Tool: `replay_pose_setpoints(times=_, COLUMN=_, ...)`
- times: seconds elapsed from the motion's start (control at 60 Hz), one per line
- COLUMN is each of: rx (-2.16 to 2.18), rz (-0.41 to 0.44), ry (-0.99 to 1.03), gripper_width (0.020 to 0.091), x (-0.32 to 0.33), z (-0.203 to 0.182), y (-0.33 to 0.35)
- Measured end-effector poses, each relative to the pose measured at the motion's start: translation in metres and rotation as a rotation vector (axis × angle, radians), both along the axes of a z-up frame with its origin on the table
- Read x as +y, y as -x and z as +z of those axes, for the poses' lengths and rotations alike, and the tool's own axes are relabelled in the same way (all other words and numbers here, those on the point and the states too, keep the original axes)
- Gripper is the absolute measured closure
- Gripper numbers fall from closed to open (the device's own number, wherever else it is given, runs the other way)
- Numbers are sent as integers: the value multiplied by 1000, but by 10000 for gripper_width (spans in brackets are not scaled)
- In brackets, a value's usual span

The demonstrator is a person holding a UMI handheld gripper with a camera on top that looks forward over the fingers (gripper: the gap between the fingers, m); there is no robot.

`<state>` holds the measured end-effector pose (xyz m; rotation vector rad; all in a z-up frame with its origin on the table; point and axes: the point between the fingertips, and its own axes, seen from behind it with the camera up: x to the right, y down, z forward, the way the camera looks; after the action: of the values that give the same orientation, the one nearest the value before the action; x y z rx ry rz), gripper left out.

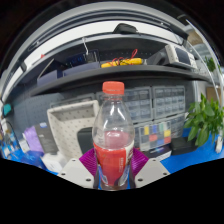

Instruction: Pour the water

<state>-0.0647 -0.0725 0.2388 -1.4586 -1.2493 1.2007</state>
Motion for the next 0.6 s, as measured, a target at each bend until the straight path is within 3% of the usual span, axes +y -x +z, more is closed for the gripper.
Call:
replay_pose_setpoints(times=0.283, rx=-83, rz=-79, ry=-123, gripper_width=692, x=73, z=-91, y=17)
replay_pose_setpoints(times=0.533, rx=-124, rz=-46, ry=-127, gripper_width=693, x=77, z=-149, y=16)
replay_pose_setpoints(times=0.6, rx=-86, rz=-41, ry=-125, gripper_width=660, x=76, z=-151, y=13)
